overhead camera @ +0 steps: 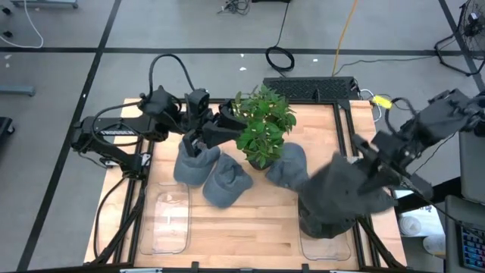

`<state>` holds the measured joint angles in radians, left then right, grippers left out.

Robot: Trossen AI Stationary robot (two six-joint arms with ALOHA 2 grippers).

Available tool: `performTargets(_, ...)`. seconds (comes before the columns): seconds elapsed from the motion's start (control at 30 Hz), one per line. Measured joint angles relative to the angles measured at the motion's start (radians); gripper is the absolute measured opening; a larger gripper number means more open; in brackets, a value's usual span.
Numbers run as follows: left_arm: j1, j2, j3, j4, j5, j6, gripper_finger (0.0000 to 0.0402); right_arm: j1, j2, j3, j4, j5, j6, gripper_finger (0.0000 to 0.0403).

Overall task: Pick & Place hat
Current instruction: Put the black cap into the right transparent bin

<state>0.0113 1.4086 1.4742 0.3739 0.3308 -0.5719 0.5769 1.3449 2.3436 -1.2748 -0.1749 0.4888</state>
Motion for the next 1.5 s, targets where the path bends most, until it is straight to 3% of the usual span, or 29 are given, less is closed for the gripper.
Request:
performTargets(0.23,0.002,0.0,-0.001,-0.089,0.001,-0.039,0.0175,0.106,0.069,0.0,-0.003,-0.092,0.049,0.0025)
performTargets(0.5,0.002,0.0,-0.001,-0.086,0.009,-0.131,0.0175,0.202,0.145,0.0,-0.16,-0.083,0.15,0.0025)
performTargets(0.77,0.002,0.0,-0.001,-0.086,0.009,-0.173,0.0175,0.29,0.217,-0.019,-0.24,-0.038,0.088,0.0025)
performTargets(1.3,-0.001,0.0,-0.001,-0.086,0.008,-0.179,0.0175,0.335,0.218,-0.4,-0.232,-0.008,0.011,0.0025)
performTargets(1.5,-0.002,0.0,-0.001,-0.086,0.009,-0.194,0.0175,0.335,0.218,-0.522,-0.135,-0.018,-0.003,0.0025)
